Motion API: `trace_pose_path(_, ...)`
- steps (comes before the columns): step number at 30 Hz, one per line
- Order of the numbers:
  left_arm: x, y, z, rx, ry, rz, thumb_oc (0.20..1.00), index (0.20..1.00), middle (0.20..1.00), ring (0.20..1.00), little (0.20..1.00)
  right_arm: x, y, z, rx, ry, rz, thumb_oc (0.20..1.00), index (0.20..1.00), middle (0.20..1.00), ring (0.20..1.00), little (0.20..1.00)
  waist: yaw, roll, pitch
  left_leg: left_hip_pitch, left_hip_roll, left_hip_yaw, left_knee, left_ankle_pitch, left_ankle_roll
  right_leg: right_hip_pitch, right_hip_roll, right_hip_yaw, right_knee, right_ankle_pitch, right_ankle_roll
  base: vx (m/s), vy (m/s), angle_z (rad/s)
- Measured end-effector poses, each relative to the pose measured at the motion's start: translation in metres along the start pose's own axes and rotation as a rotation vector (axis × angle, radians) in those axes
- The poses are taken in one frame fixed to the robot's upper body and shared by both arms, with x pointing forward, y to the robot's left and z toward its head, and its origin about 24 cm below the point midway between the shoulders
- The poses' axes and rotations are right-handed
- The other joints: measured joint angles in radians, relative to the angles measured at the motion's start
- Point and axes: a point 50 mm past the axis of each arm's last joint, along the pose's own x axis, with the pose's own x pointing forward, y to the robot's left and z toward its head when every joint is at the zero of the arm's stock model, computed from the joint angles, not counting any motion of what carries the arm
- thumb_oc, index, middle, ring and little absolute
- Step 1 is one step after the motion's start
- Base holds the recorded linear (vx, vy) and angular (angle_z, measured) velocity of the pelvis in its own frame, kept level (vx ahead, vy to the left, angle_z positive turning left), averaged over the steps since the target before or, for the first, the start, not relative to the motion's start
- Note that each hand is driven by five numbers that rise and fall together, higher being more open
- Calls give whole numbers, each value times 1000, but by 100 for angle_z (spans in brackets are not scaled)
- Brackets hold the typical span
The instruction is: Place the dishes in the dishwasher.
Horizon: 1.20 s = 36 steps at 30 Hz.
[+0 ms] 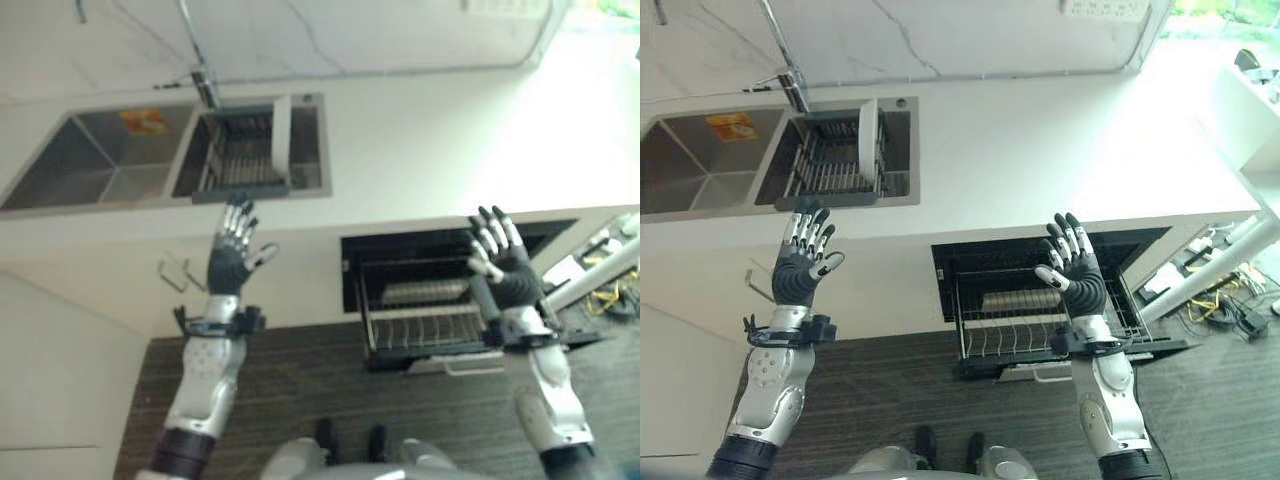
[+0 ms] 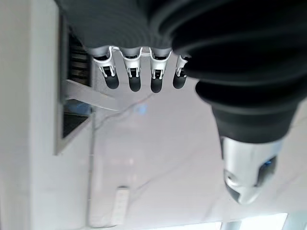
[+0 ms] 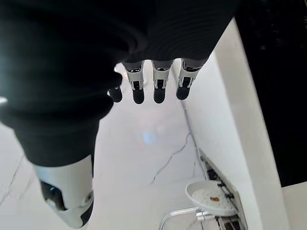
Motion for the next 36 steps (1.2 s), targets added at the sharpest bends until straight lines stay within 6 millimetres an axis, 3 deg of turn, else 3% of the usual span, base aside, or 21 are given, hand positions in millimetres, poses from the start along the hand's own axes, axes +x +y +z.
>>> trace_pose_path(1, 1, 0, 2, -1, -21, -4, 1000, 1000, 1000, 1000, 1000, -1, 0, -1, 4, 4, -8, 1000, 1000, 1000, 1000, 1000, -14, 10, -3, -9, 51, -19, -5, -22, -7, 5, 10, -7, 5, -8, 15, 236, 539, -10)
trace_pose_path(2, 2, 0, 5, -3, -46, -7, 1000, 1000, 1000, 1000, 1000, 1, 2, -3, 19, -3, -23, 1000, 1000, 1000, 1000, 1000, -24, 23, -4, 14, 121, -46, -117, -17, -15, -4, 18, 18, 11, -12, 24, 273, 626, -23)
trace_pose_path(4, 2, 0, 4, -4, -44, -5, 1000, 1000, 1000, 1000, 1000, 0, 1, -3, 15, 1, -42, 1000, 1000, 1000, 1000, 1000, -36, 31, -3, 53, 187, -142, -245, 14, -63, -4, 23, 57, 18, -8, 34, 205, 502, -50)
trace_pose_path(7, 3, 1, 1, -8, -36, 0, 1000, 1000, 1000, 1000, 1000, 0, -3, -1, -11, 0, -52, 1000, 1000, 1000, 1000, 1000, -52, 52, 3, 95, 251, -185, -320, 26, -82, -5, 8, 97, 56, -19, 56, 157, 500, -48)
trace_pose_path(9, 5, 1, -2, -3, -27, -16, 1000, 1000, 1000, 1000, 1000, -4, -14, 5, -47, -8, -89, 1000, 1000, 1000, 1000, 1000, -79, 74, 10, 102, 241, -173, -321, 29, -74, -8, -35, 117, 105, -48, 105, 132, 462, -23)
trace_pose_path(10, 4, 1, -4, -2, -20, -23, 1000, 1000, 1000, 1000, 1000, -4, -19, 8, -66, -14, -103, 1000, 1000, 1000, 1000, 1000, -85, 95, 11, 118, 228, -163, -331, 58, -79, -3, -55, 128, 118, -59, 130, 112, 473, -27)
trace_pose_path(11, 3, 2, -8, 5, -3, -26, 1000, 1000, 1000, 1000, 1000, -8, -21, 7, -56, -17, -139, 1000, 1000, 1000, 1000, 1000, -79, 68, 15, 134, 172, -131, -317, 85, -96, 9, -113, 146, 114, -59, 165, 82, 456, -13)
trace_pose_path(12, 3, 3, -8, 15, 2, -35, 1000, 1000, 1000, 1000, 1000, -12, -20, 5, -40, -16, -157, 1000, 1000, 1000, 1000, 1000, -79, 44, 14, 142, 112, -130, -321, 71, -71, 30, -169, 149, 95, -42, 183, 49, 331, -3)
trace_pose_path(13, 6, 1, -7, 25, -3, -53, 1000, 1000, 1000, 1000, 1000, -16, -18, 3, -23, -19, -172, 1000, 1000, 1000, 1000, 1000, -79, 23, 22, 141, 65, -127, -312, 60, -44, 26, -208, 151, 98, -9, 172, 34, 284, 14)
trace_pose_path(15, 6, -5, -8, 42, -1, -89, 1000, 1000, 1000, 1000, 1000, -21, -15, -2, 14, -15, -203, 1000, 1000, 1000, 1000, 1000, -75, 23, 22, 131, 46, -124, -306, 64, -1, -14, -229, 169, 132, 65, 150, 15, 202, -3)
trace_pose_path(16, 6, -3, -7, 94, 2, -125, 1000, 1000, 1000, 1000, 1000, -20, -13, -2, 21, -22, -194, 1000, 1000, 1000, 1000, 1000, -54, 20, 23, 143, 36, -90, -328, 65, 30, -47, -236, 171, 138, 152, 161, -19, 234, -48)
trace_pose_path(17, 6, 3, -5, 131, 4, -129, 1000, 1000, 1000, 1000, 1000, -20, -12, -1, 29, -39, -198, 1000, 1000, 1000, 1000, 1000, -41, 14, 21, 167, 29, -56, -352, 65, 48, -62, -234, 137, 149, 167, 189, -21, 202, -77)
trace_pose_path(18, 4, 7, -3, 155, 1, -118, 1000, 1000, 1000, 1000, 1000, -19, -10, 0, 36, -47, -187, 1000, 1000, 1000, 1000, 1000, -34, 6, 21, 183, 24, -15, -362, 63, 57, -71, -227, 92, 143, 197, 192, -22, 158, -133)
trace_pose_path(19, -4, 17, 2, 192, -4, -82, 1000, 1000, 1000, 1000, 1000, -11, -4, 1, 53, -70, -150, 1000, 1000, 1000, 1000, 1000, -6, 7, 22, 207, 35, 49, -385, 55, 67, -97, -217, 49, 152, 223, 230, 21, 65, -128)
trace_pose_path(20, -4, 20, 4, 213, -13, -73, 1000, 1000, 1000, 1000, 1000, -10, -4, 3, 60, -76, -136, 1000, 1000, 1000, 1000, 1000, -15, 6, 22, 212, 41, 63, -398, 58, 69, -105, -187, 17, 187, 132, 248, 31, -10, -106)
trace_pose_path(22, -3, 17, 6, 232, -29, -75, 1000, 1000, 1000, 1000, 1000, -9, -2, 2, 61, -72, -120, 1000, 1000, 1000, 1000, 1000, -14, -7, 13, 218, 31, 83, -405, 57, 68, -82, -122, 7, 172, 60, 202, 35, -95, -31)
trace_pose_path(24, -4, 15, 4, 285, -22, -117, 1000, 1000, 1000, 1000, 1000, -7, 2, -1, 63, -60, -97, 1000, 1000, 1000, 1000, 1000, -15, -19, 6, 212, 9, 85, -405, 56, 67, -27, -82, 25, 32, 33, 135, 29, -108, -10)
trace_pose_path(30, -24, -3, -9, 344, 40, -339, 1000, 1000, 1000, 1000, 1000, -9, -15, 2, -26, -19, -80, 1000, 1000, 1000, 1000, 1000, -18, 37, -14, 209, 38, 82, -406, 70, 37, 63, -24, 14, -161, 108, 101, 30, -113, 0)
trace_pose_path(36, -31, -25, -14, 295, 31, -517, 1000, 1000, 1000, 1000, 1000, -9, -18, 4, -27, -17, -75, 1000, 1000, 1000, 1000, 1000, -22, 69, -29, 196, 60, 52, -410, 87, 14, 75, 4, -9, -186, 122, 83, 7, -65, 9)
